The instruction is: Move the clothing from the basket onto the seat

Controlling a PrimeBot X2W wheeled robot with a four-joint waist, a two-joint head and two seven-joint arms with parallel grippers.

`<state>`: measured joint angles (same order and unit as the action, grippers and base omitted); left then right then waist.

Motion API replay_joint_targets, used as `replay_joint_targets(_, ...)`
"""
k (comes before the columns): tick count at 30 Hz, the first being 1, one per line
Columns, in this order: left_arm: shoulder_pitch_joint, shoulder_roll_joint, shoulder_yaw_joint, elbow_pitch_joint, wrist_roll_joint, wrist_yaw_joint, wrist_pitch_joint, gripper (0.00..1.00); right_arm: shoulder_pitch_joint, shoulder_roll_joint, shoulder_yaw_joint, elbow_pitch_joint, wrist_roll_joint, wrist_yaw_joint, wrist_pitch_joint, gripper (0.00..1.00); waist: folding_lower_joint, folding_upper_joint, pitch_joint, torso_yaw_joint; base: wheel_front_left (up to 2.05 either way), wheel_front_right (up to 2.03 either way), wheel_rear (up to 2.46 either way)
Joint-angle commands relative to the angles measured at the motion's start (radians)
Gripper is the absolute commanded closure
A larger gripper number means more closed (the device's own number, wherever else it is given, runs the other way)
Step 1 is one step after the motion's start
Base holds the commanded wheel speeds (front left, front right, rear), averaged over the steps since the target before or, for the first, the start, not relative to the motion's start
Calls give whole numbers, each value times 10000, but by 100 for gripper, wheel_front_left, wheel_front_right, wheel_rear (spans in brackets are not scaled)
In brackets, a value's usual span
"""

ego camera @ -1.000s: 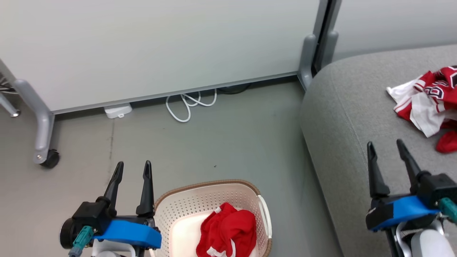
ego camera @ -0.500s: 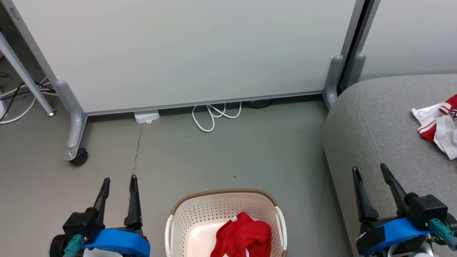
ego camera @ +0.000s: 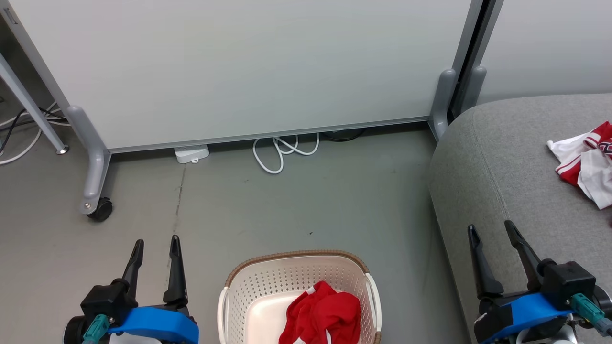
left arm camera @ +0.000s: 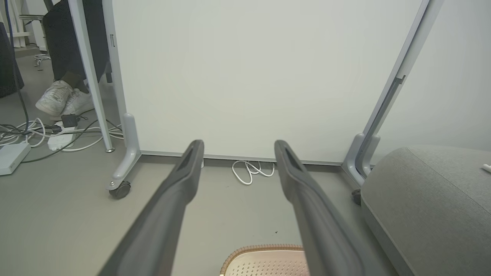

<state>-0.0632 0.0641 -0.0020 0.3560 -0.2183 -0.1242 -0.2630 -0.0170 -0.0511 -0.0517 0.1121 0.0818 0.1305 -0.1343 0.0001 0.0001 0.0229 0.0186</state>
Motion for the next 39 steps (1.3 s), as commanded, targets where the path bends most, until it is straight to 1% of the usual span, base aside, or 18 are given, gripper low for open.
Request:
replay_joint_targets(1, -75, -14, 32, 14, 43, -71, -26, 0, 36, 11, 28, -13, 28, 5, -30, 0, -1, -1, 12, -7, 0, 0, 0)
replay_joint_targets(9, -146, -39, 17, -3, 83, -84, -26, 0, -34, 11, 102, -64, 245, 5, -47, 0, -1, -1, 152, -9, 0, 0, 0)
replay_joint_targets(16, -623, -17, -279, 359, 154, -84, -26, 0, -350, 10, 374, -216, 199, 5, -37, 0, -1, -1, 861, -225, 0, 0, 0)
replay_joint_targets(20, -1174, 55, -614, 815, 103, -87, -26, 0, -700, 10, 629, -368, 283, 5, -48, 0, -1, -1, 1653, -567, 0, 0, 0)
replay_joint_targets(25, -2055, 164, -1230, 1745, -53, -87, -28, 0, -1295, 7, 988, -551, 340, 5, -146, 0, -1, -1, 2820, -1142, 0, 0, 0)
replay_joint_targets(34, -3904, 487, -2723, 4105, -436, -84, 31, 0, -2243, 10, 1640, -649, 513, 5, -483, 0, -1, -1, 4922, -2277, 0, 0, 0)
replay_joint_targets(39, -4840, 592, -3394, 5276, -498, -58, 310, 0, -2688, 12, 1976, -760, 603, 5, -724, 0, -1, -1, 5995, -2883, 0, 0, 0)
